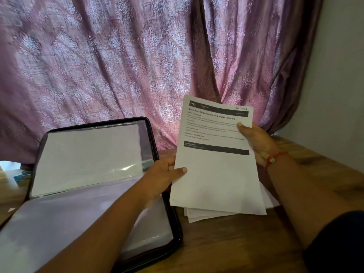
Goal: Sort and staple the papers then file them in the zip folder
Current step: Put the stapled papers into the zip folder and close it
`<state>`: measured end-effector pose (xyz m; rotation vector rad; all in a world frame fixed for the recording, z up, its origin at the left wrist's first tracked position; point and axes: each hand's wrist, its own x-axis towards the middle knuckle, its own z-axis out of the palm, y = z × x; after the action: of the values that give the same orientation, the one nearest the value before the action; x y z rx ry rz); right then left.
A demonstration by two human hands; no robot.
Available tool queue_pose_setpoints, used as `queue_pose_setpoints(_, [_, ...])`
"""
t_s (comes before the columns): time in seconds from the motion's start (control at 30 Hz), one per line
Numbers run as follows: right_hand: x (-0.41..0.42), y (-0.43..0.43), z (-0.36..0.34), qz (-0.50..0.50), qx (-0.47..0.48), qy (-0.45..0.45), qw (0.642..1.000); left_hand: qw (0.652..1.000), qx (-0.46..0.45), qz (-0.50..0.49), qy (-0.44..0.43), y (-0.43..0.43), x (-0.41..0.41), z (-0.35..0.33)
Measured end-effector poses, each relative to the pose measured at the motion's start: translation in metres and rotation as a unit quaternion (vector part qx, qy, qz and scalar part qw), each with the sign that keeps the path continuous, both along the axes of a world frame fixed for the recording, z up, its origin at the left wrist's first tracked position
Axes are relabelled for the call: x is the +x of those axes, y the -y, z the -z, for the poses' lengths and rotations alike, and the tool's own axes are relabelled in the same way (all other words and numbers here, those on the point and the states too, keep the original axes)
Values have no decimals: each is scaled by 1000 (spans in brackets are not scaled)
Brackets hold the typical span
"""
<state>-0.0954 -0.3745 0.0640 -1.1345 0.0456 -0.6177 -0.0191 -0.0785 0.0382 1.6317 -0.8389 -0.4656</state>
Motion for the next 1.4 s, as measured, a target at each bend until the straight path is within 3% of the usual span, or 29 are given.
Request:
queue_pose_setpoints(0.17, [-9,-5,3,-129,44,-11,991,992,-64,-85,-69,-1,1,-7])
queue_pose_setpoints(0.3, [-4,-21,4,-156,-25,-46,986,979,-109,-120,-126,-7,7,-15])
queue_pose_setpoints(0.47, [21,-41,10,-125,8,-44,991,966,-131,-114,-189,-27,15,-28])
queue_pose_setpoints(0.67, [52,-74,25,-38,90,-30,995,913,-251,-49,-319,-63,20,-29])
queue_pose_setpoints(0.83, [63,-116,27,-10,129,-31,991,926,-254,-47,-274,-71,10,-19])
queue_pose_setpoints(0.97, [60,-147,31,-52,131,-12,990,933,-237,-49,-267,-75,4,-15])
queue_pose_setpoints(1.17, [51,-148,23,-66,159,-15,985,941,-213,-133,-225,-93,28,-19])
queue_pose_setpoints(1.4, [43,-117,24,24,63,-61,996,939,-212,-179,-202,-109,49,-12])
